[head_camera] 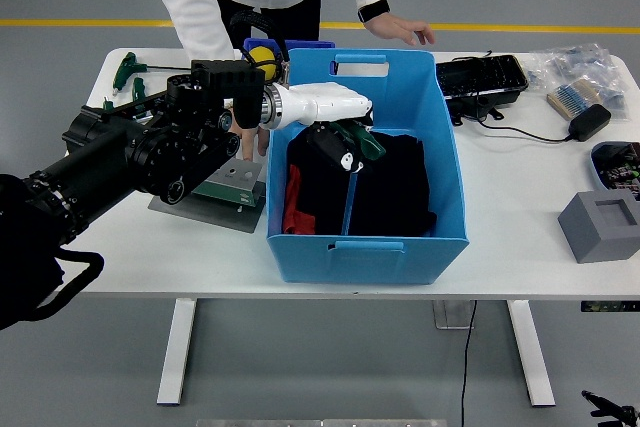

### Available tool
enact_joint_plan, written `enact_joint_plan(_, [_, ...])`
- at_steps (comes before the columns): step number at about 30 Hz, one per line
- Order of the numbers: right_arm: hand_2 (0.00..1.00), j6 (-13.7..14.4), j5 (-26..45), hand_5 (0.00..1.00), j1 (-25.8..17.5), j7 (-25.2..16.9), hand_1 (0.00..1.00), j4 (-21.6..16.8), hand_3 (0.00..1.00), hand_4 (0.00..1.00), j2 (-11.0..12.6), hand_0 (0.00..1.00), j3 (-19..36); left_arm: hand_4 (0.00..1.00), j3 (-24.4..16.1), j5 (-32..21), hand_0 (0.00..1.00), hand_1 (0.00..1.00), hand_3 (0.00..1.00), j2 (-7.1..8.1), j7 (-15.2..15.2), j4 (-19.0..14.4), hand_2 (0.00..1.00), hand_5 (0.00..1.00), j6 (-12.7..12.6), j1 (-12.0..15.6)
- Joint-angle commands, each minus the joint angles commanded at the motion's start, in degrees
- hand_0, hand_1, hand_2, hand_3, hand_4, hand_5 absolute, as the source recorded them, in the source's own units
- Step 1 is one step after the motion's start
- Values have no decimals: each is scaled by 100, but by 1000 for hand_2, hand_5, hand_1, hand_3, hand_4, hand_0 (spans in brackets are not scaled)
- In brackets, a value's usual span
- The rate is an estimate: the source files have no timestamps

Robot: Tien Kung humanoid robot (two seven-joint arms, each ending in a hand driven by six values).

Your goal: Lift tool from toolbox,place it in box,lift tool from toolbox,place it in box

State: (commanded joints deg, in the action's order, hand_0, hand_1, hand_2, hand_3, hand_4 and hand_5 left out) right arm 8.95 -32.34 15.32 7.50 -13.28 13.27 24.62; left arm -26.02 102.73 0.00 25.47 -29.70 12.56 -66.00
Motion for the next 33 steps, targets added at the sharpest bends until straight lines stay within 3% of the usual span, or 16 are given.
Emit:
enact_joint_plan(4, [664, -84, -505, 661, 65, 141, 603, -65, 540, 784, 44, 629, 222, 933, 29, -161, 417, 509, 663, 0, 127, 266, 602, 690, -77, -104])
enact_joint_plan(5, [663, -104, -632, 661, 78, 174, 602, -80, 540, 784, 51, 627, 275, 953, 31, -198, 494, 589, 712, 0, 172, 321, 683, 695, -121, -133])
enact_joint_plan(7, [663, -121, -746, 661, 76, 209, 602, -91, 540, 784, 54, 627, 336, 953, 22, -254, 494, 589, 712, 0, 245, 381, 683, 695, -194, -163])
enact_joint_plan(10, [663, -140, -861, 661, 70, 244, 602, -100, 540, 784, 54, 627, 399, 953, -43, -321, 494, 589, 712, 0, 339, 382, 683, 695, -333, -185])
enact_joint_plan(11, [663, -145, -878, 660, 66, 249, 599, -102, 540, 783, 54, 628, 406, 973, -76, -324, 583, 668, 759, 0, 370, 362, 763, 701, -389, -186])
enact_joint_plan(15, [663, -142, -883, 660, 26, 259, 599, -101, 540, 783, 44, 628, 426, 973, -314, -314, 583, 668, 759, 0, 498, 221, 763, 701, -606, -162])
enact_joint_plan(19, [663, -146, -896, 660, -6, 262, 599, -99, 540, 783, 39, 628, 436, 986, -552, -279, 610, 682, 766, 0, 604, -43, 779, 699, -700, -126])
enact_joint_plan(25, [663, -141, -869, 662, -64, 246, 599, -86, 539, 783, 17, 626, 427, 984, -1060, 107, 609, 678, 761, 0, 601, -762, 775, 694, -833, 96])
enact_joint_plan(28, [663, -122, -774, 662, -105, 220, 599, -73, 539, 783, 0, 626, 391, 984, -1458, 385, 609, 678, 761, 0, 478, -1165, 775, 694, -878, 349])
enact_joint_plan(29, [662, -114, -741, 660, -116, 208, 599, -68, 540, 783, -5, 626, 376, 984, -1603, 459, 517, 608, 730, 0, 441, -1271, 692, 690, -881, 432])
enact_joint_plan(33, [662, -99, -630, 660, -140, 178, 599, -54, 540, 783, -21, 626, 328, 984, -2279, 807, 517, 608, 730, 211, 186, -1659, 692, 690, -813, 851])
